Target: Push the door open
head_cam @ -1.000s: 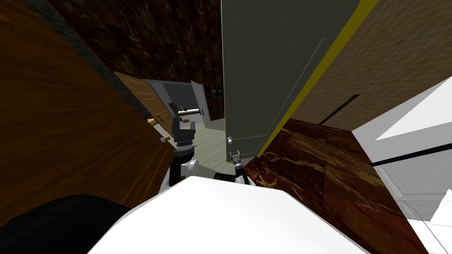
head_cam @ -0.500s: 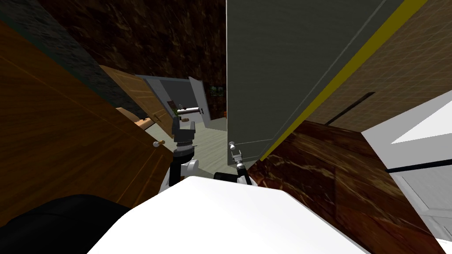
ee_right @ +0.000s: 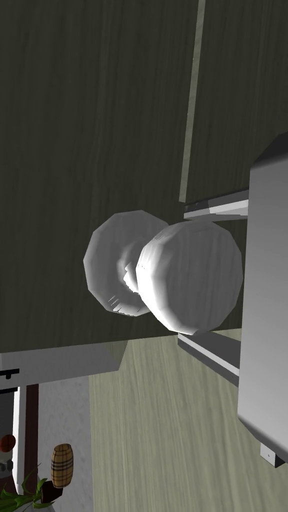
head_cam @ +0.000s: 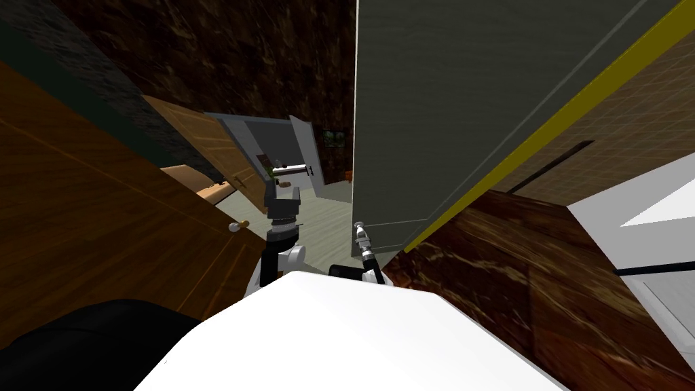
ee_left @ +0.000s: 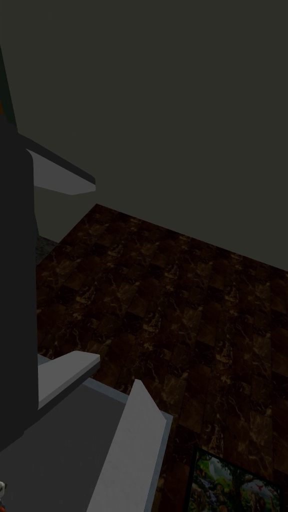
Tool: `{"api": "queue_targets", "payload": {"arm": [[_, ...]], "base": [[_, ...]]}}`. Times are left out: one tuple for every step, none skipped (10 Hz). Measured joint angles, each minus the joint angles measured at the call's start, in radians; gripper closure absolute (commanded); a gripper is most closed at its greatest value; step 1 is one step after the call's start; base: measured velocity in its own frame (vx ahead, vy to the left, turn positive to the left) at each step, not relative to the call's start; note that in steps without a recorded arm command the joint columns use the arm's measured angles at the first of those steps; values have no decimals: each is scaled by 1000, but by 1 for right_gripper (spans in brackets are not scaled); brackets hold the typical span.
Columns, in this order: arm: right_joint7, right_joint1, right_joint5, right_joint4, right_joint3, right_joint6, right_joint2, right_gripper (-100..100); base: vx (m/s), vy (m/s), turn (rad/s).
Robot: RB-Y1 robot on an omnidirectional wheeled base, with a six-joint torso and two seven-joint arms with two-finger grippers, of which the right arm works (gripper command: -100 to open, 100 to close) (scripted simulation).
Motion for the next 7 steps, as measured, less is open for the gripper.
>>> {"api": "queue_targets", "payload": {"arm": [[0,-1,0,-1,0,1,0,100],[1,0,0,0,0,3,-1,100],[1,1,0,1,1,4,-1,100],[1,2,1,1,1,5,-1,100],[1,2,1,2,1,5,-1,100],[1,-5,-2,20,-3,3,-3,100],[0,-11,-5,38,-8,-5,-7,100]], "base": [[-18,-11,5],[-13,-7,1],[-8,-3,-1],[0,0,0],[84,55,-14],[133,93,-36],[104,56,-26]]}}
